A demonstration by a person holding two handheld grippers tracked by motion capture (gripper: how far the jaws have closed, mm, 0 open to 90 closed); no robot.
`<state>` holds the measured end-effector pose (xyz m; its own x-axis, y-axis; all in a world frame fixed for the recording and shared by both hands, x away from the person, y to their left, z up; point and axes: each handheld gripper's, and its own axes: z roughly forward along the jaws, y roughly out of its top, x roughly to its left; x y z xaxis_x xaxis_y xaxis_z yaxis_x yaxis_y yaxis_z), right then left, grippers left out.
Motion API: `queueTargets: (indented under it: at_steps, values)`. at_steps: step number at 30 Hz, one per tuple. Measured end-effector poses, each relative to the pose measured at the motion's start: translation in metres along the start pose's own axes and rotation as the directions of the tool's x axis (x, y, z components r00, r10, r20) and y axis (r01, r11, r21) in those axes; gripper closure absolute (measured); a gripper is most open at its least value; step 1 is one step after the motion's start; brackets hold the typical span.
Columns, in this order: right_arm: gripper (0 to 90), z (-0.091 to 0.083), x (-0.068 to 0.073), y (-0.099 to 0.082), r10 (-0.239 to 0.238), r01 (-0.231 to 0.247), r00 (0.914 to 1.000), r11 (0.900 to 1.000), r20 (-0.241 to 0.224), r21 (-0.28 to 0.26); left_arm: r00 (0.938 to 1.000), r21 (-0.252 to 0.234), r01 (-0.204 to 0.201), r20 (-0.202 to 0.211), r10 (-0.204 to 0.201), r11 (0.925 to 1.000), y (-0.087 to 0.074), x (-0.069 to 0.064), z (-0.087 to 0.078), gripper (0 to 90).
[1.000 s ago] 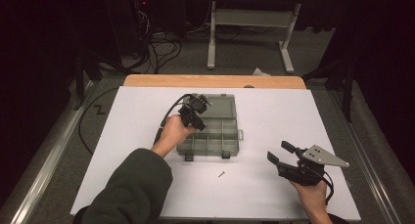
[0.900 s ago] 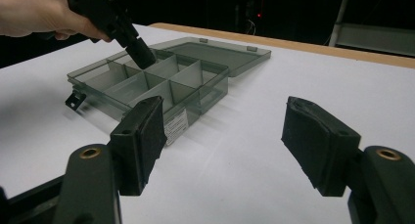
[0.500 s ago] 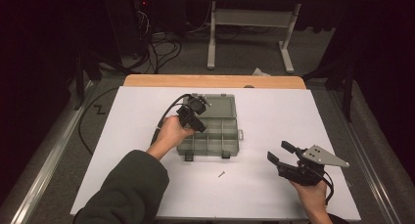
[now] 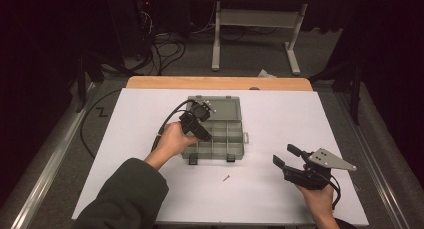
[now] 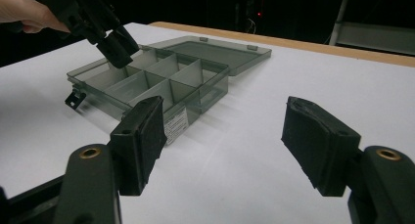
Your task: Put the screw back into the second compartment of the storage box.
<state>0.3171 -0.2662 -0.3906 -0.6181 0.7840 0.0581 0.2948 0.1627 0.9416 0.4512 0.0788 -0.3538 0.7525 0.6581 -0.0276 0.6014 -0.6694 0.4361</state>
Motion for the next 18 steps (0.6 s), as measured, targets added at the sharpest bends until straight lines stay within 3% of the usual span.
queueTargets:
  at_steps: [18]
  values:
    - [33.8,0.000,0.000,0.000,0.000,0.000,1.0000,1.0000,-0.003,0.001,0.9991,-0.015,-0.036,0.019,0.037,0.9992,-0.007,-0.020,-0.008,44.5]
